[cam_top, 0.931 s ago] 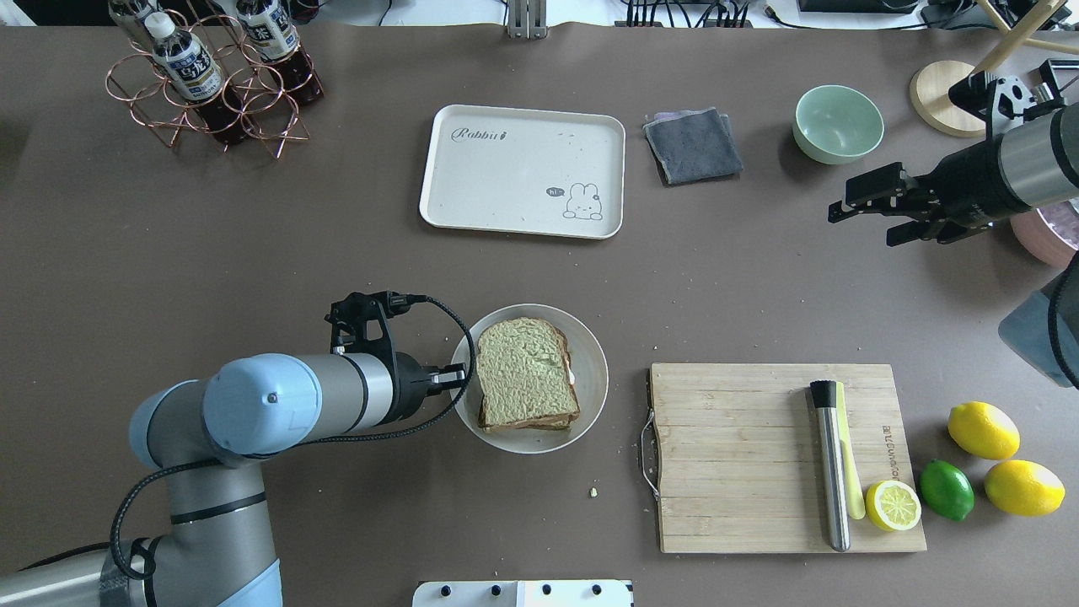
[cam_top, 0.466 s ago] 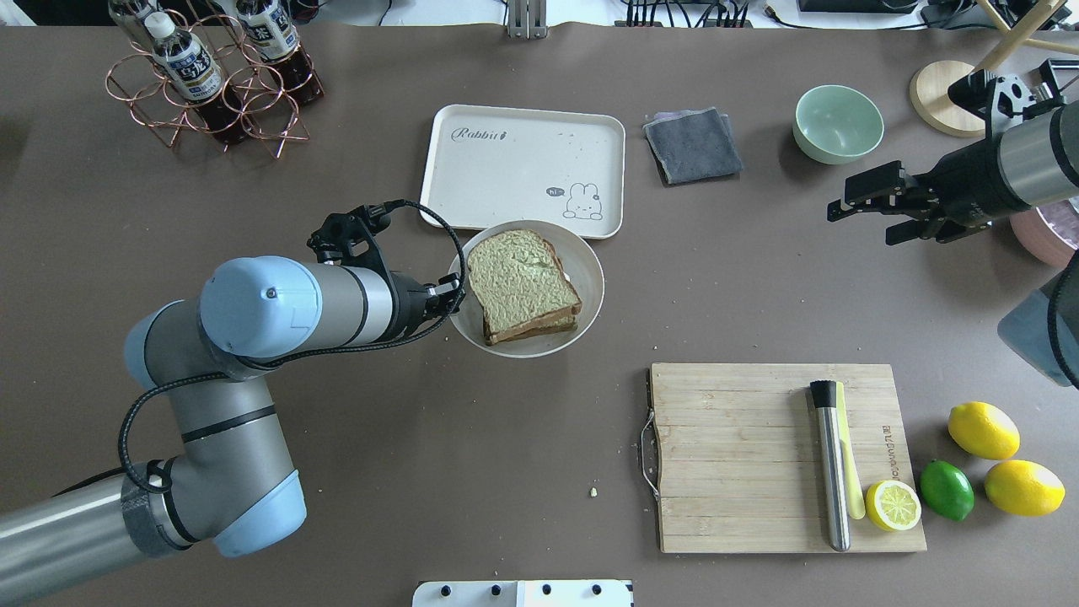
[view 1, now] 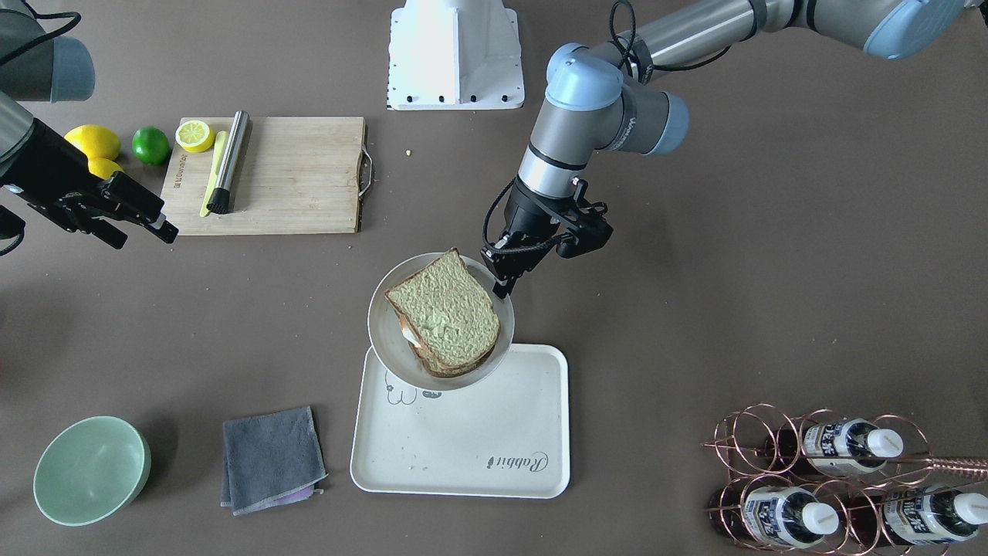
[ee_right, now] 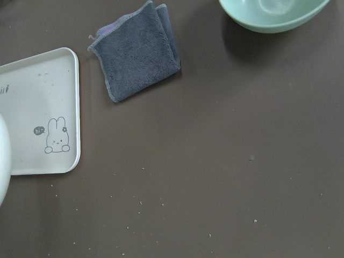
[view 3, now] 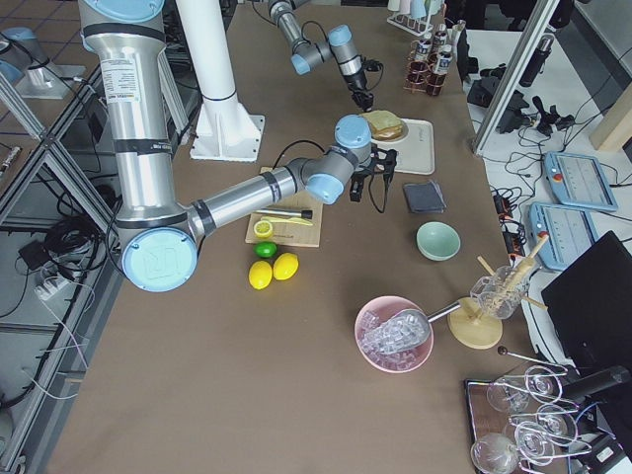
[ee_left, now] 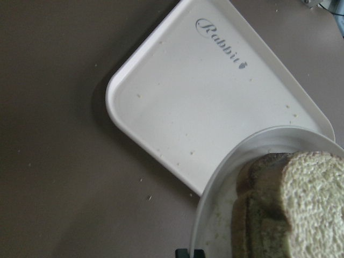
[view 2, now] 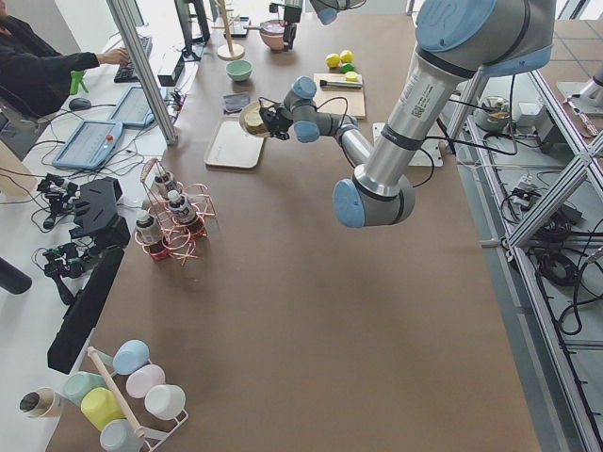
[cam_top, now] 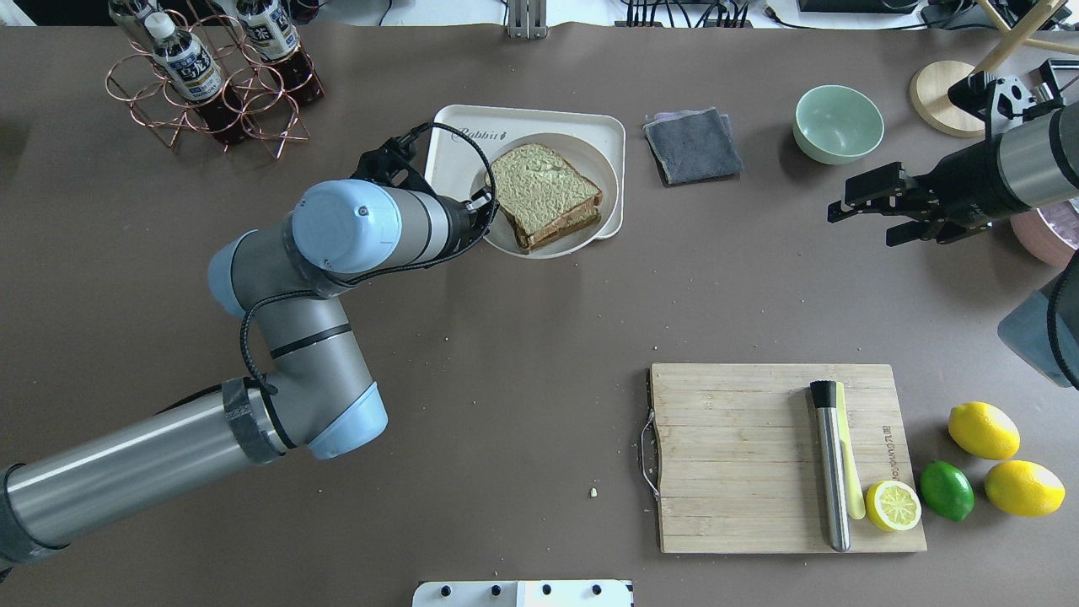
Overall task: Make sandwich and place on tray
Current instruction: 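Carry the plate with the left gripper and lower it onto the bunny tray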
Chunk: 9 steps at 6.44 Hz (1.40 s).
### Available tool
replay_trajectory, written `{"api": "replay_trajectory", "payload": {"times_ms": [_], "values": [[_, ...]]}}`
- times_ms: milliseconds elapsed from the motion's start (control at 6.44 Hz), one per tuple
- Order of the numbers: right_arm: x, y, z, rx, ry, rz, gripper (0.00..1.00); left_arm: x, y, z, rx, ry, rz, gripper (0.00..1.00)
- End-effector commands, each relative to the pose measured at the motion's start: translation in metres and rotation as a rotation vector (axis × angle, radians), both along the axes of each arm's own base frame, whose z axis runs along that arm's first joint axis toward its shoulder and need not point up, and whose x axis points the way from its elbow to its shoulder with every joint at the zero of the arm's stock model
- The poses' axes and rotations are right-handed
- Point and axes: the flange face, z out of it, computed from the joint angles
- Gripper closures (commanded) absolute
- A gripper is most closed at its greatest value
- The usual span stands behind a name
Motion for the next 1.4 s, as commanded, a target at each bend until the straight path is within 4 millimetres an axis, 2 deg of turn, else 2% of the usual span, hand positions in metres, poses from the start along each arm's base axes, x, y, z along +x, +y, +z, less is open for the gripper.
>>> {"api": "replay_trajectory", "payload": {"times_ms": [0,310,466,1086,1241], "values": [[0.000,0.000,0.001,-0.001,0.002,0.000,0.01,0.015,-0.062,0.022,-0.006,-0.012,-0.059,1.00],[-0.001,0.002,0.003,-0.008,0.003,-0.001,0.01,0.025,-0.073,0.037,0.007,-0.041,-0.052,1.00],[0.000,0.003,0.005,-0.010,0.005,-0.001,0.01,0.029,-0.078,0.053,0.009,-0.056,-0.060,1.00],[-0.003,0.002,0.002,-0.006,0.002,-0.004,0.01,0.027,-0.082,0.059,0.045,-0.095,-0.051,1.00],[-0.004,0.001,-0.001,-0.002,0.000,-0.004,0.01,0.024,-0.086,0.060,0.046,-0.099,-0.071,0.54]]}}
